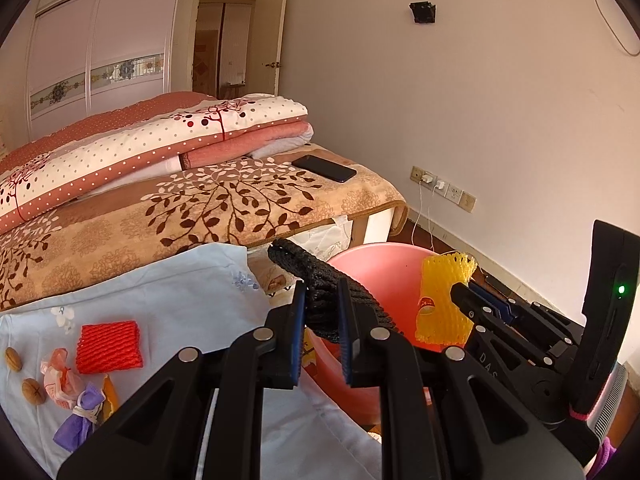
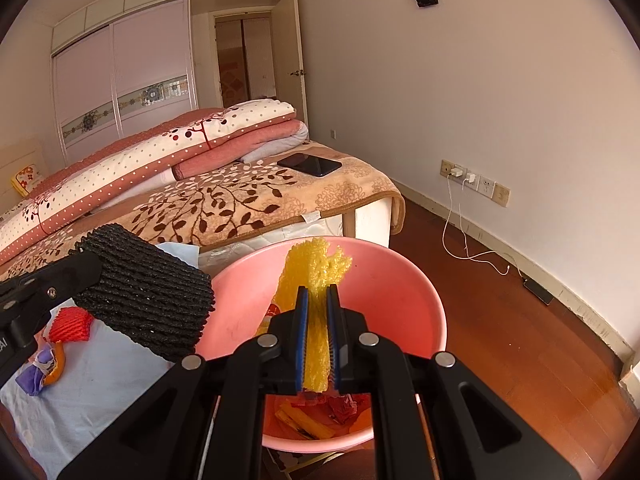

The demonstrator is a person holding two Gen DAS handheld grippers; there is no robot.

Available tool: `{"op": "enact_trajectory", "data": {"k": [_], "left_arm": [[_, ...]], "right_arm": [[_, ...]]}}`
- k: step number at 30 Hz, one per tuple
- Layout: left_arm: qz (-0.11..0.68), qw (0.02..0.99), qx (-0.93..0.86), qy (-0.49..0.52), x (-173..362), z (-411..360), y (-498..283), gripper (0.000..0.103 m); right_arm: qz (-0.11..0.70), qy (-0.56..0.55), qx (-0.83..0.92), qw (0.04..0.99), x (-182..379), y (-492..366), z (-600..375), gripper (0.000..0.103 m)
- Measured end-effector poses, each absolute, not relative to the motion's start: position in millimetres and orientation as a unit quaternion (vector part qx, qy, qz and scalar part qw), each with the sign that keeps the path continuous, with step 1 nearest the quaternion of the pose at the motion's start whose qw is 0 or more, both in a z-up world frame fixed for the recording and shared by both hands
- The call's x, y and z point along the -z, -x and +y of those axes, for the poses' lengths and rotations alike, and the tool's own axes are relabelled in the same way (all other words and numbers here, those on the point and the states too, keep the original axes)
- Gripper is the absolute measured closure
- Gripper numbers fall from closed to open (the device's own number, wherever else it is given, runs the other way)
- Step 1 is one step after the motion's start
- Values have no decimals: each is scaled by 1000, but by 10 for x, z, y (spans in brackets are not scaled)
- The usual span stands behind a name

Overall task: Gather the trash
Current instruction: 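Carry both foam nets over the pink bucket, then open both tools to drop the foam nets into the bucket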

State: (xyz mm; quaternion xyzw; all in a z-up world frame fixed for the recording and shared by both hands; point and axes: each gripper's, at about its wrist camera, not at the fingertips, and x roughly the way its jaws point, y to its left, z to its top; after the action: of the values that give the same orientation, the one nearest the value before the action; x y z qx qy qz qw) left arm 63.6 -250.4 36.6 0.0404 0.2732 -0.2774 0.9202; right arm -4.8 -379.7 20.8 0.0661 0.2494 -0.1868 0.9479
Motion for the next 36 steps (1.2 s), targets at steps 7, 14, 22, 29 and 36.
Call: {"op": "enact_trajectory", "data": {"k": [7, 14, 22, 29, 36], "left_arm": [[280, 916, 285, -52, -249, -2685, -731, 89], [293, 908, 297, -40, -158, -2758, -831, 75], [312, 899, 307, -35, -109, -2766, -866, 60], [319, 899, 299, -39, -67, -2722, -833, 60], [319, 903, 286, -36, -89, -2635, -808, 60]], "right_arm": [[253, -74, 190, 946, -158, 51, -3867, 95], [259, -81, 191, 943, -111, 39, -3917, 95], [260, -84, 194, 942, -92, 14, -3939, 95], [247, -81, 197, 945, -130, 63, -3911, 67], [235, -77, 195, 949, -193, 105, -3865, 61]]}}
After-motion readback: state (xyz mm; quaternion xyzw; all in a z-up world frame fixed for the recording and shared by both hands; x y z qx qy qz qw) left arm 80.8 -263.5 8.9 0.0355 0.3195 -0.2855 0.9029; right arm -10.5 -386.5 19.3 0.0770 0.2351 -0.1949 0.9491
